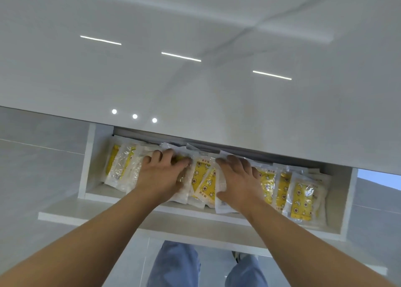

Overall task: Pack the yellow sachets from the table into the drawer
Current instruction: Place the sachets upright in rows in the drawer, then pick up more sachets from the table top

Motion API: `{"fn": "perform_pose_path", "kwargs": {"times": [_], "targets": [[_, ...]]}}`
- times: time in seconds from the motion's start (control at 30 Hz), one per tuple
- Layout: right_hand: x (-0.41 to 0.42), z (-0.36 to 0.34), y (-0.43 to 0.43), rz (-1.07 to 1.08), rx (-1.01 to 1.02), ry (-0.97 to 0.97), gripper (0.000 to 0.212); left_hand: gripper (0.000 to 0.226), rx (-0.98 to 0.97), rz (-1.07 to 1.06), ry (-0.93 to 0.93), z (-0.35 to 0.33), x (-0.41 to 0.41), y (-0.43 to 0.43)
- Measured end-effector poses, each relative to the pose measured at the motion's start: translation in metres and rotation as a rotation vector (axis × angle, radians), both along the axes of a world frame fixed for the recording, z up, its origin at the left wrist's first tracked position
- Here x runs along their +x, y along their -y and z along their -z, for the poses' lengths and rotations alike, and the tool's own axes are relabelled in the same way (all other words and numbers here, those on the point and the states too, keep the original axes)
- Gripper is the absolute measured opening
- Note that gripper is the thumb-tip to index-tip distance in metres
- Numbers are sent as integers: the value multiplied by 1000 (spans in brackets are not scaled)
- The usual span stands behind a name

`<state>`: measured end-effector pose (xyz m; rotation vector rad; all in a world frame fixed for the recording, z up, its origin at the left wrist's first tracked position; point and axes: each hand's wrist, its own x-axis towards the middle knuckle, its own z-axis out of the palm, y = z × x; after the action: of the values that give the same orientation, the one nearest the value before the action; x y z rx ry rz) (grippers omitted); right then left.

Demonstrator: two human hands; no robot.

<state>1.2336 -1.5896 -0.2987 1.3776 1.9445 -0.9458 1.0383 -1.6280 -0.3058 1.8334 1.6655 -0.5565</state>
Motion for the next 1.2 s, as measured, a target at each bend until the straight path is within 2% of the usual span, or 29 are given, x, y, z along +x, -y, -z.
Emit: {"fn": "perform_pose_path", "kwargs": {"times": [0.07,0.13,0.17,0.27,0.47,0.6,0.7,0.77,0.87,1.0,1.2], "targets": [[-2,4,1,-39,-14,53,93,65,61,25,48,5,-3,0],[-6,9,5,-80,-16,98,101,73,27,70,47,11,-4,2],[-8,12,8,-96,-7,111,103,83,-3,81,22,17,-3,6],[-12,19,16,-132,50,132,106,109,66,86,-62,21,-1,12],[-13,22,23,-100,165,105,104,114,116,-98,-90,30,-11,30],[-12,18,21,-141,119,83,99,94,152,-94,-72,26,-16,28],[-14,11,14,-121,41,42,92,78,49,-105,60,14,-16,8],[-18,7,11,-87,23,26,87,75,-42,-92,79,8,-17,1],[-23,-1,11,-39,42,17,79,75,-30,-48,29,2,-20,0],[-30,-26,25,157,101,-8,68,68,-8,-77,35,-20,-19,6],[-32,-99,33,396,125,-98,60,45,158,-242,284,-93,-22,8]]}}
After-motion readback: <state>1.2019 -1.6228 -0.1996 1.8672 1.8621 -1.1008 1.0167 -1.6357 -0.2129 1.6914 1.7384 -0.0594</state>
